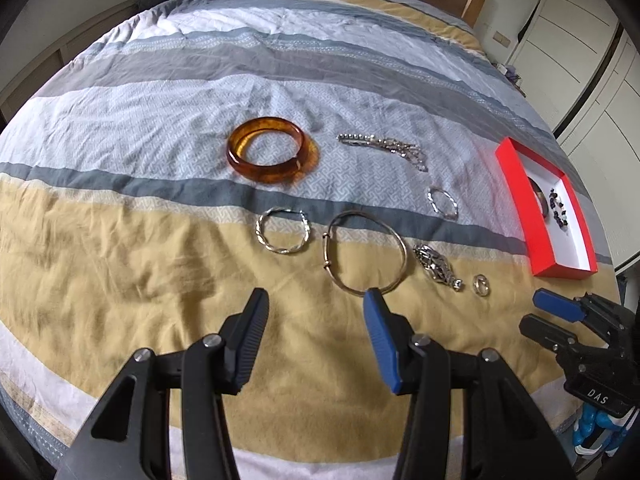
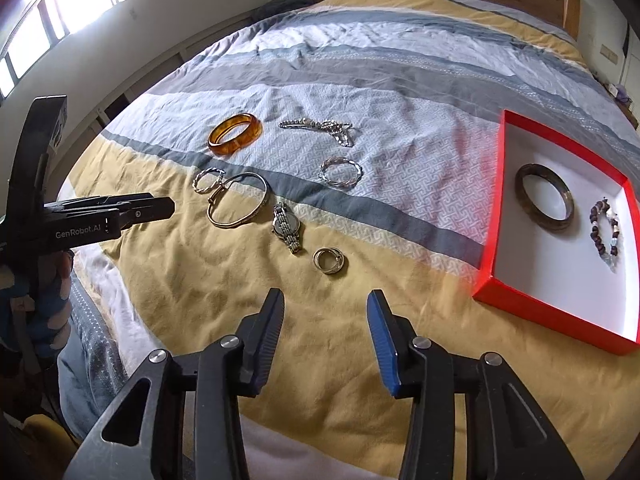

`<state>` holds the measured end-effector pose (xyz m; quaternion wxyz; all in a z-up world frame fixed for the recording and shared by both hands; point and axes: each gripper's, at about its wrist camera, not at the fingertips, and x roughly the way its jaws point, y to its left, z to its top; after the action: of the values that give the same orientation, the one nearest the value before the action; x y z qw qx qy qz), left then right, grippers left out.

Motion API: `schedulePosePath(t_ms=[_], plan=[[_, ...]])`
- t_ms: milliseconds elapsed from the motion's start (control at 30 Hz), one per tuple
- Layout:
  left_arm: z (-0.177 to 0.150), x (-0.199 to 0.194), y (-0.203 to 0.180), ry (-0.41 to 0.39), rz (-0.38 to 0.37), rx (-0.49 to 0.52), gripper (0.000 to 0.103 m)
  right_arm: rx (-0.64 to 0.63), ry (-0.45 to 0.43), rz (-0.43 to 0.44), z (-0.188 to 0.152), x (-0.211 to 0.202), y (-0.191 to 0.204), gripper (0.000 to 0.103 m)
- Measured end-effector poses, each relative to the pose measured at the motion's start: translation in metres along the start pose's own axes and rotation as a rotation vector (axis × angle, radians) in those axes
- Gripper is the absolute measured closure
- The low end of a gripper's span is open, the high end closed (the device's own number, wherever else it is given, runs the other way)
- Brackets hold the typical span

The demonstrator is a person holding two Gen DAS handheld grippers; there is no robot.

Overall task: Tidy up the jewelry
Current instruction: 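Grasp the silver bangle with the left tool while the right tool grasps the silver ring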

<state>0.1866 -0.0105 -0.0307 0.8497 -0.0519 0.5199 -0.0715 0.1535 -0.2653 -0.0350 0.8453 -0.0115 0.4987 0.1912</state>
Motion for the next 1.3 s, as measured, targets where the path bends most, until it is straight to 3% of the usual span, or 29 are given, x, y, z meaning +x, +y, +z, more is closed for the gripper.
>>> schedulePosePath(t_ms=[433,700,867,933,1067,1300], plan=[[0.011,0.045,-0.002,0.054,-0.019,-0.044,0.057,-0.006,0.043,0.037,0.015,0.043,-0.007,0.066],[0.015,0.054,-0.006,0.057,-0.013,-0.037,0.074,0.0,0.057,0.043,0.019,0.059,-0.01,0.069],[0.016,0.059,-0.01,0.064,-0.005,-0.039,0.075,0.004,0.06,0.043,0.02,0.066,-0.009,0.073],[0.016,0.06,-0.011,0.067,0.001,-0.035,0.077,0.002,0.061,0.044,0.019,0.068,-0.009,0.081],[0.017,0.06,-0.016,0.068,0.008,-0.017,0.092,-0.006,0.058,0.042,0.018,0.067,-0.008,0.082],[0.017,0.044,-0.024,0.033,0.013,0.001,0.097,-0.01,0.032,0.041,0.013,0.05,-0.006,0.084]])
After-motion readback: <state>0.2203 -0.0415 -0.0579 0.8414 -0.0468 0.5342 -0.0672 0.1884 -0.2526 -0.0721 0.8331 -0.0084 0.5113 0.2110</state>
